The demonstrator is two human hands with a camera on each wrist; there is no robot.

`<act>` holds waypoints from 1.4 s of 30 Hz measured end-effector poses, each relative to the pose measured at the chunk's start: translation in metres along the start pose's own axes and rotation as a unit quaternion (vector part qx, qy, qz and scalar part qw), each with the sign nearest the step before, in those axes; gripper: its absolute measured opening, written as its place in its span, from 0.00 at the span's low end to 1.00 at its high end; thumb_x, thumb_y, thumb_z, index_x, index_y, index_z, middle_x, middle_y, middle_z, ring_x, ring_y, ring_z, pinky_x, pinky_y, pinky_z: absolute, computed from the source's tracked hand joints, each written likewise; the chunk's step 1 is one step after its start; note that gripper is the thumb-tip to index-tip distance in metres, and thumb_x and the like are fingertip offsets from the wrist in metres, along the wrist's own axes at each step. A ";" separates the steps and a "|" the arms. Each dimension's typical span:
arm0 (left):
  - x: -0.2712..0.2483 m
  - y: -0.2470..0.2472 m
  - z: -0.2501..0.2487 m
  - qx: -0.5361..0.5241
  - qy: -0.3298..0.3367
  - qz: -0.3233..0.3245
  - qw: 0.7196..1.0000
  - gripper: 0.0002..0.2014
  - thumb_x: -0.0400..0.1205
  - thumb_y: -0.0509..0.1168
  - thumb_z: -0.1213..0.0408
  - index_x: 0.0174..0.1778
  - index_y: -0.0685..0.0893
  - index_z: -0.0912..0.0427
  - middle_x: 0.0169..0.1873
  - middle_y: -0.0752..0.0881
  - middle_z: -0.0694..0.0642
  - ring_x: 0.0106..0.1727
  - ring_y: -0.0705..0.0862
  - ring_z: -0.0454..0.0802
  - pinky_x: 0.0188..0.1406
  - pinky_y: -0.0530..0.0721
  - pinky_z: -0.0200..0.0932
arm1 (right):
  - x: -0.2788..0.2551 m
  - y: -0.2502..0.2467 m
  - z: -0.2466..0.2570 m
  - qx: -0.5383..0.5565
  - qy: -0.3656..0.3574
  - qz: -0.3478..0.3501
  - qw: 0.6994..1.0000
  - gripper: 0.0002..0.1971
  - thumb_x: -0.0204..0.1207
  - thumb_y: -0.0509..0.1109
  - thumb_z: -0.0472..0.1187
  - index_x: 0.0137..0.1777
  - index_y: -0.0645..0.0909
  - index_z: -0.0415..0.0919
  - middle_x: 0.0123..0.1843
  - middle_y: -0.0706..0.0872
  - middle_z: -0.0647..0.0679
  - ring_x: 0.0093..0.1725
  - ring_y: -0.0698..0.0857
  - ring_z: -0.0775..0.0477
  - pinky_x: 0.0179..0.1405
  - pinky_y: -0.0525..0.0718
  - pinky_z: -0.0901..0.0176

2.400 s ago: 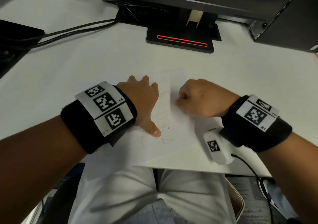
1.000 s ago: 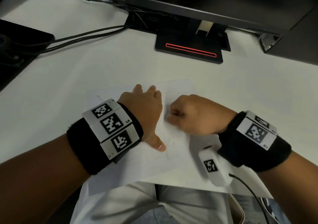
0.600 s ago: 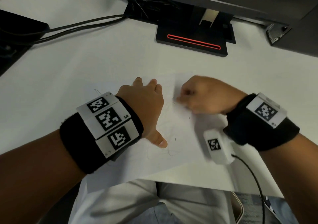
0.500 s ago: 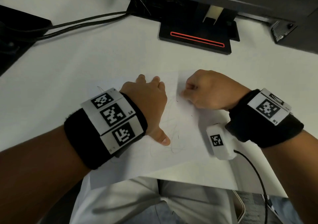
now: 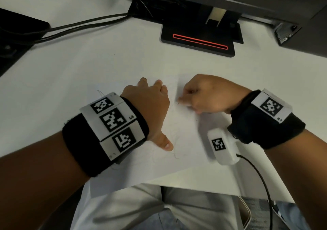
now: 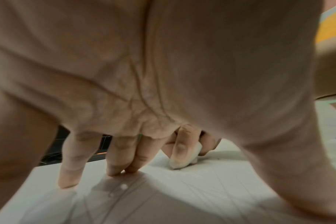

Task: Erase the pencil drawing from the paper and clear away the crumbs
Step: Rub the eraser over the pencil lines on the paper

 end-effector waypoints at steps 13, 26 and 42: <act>-0.001 0.001 0.001 -0.011 0.002 0.007 1.000 0.67 0.59 0.69 0.21 0.84 0.55 0.63 0.85 0.57 0.56 0.82 0.62 0.63 0.59 0.80 0.56 | 0.005 -0.002 0.010 0.003 -0.005 -0.022 1.000 0.19 0.81 0.64 0.46 0.40 0.85 0.29 0.39 0.90 0.35 0.30 0.80 0.47 0.39 0.87 0.47; 0.000 0.003 0.003 -0.019 0.001 0.008 1.000 0.69 0.61 0.69 0.21 0.86 0.46 0.62 0.87 0.47 0.56 0.85 0.55 0.63 0.66 0.77 0.59 | 0.013 0.003 0.007 0.058 0.023 0.006 0.998 0.19 0.81 0.66 0.46 0.31 0.81 0.36 0.27 0.82 0.44 0.24 0.76 0.48 0.28 0.78 0.58; -0.005 0.011 0.009 -0.057 -0.039 0.050 0.996 0.75 0.61 0.68 0.20 0.85 0.32 0.64 0.86 0.33 0.59 0.86 0.42 0.70 0.75 0.71 0.61 | 0.014 0.009 0.019 0.050 0.003 0.007 0.999 0.21 0.82 0.65 0.48 0.37 0.84 0.31 0.31 0.85 0.43 0.29 0.80 0.49 0.36 0.82 0.55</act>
Point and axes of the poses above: each hand's wrist, its own x-axis towards the middle knuckle, its own y-axis out of the palm, z = x × y, the point moved 7 cm from there along x, towards the middle knuckle
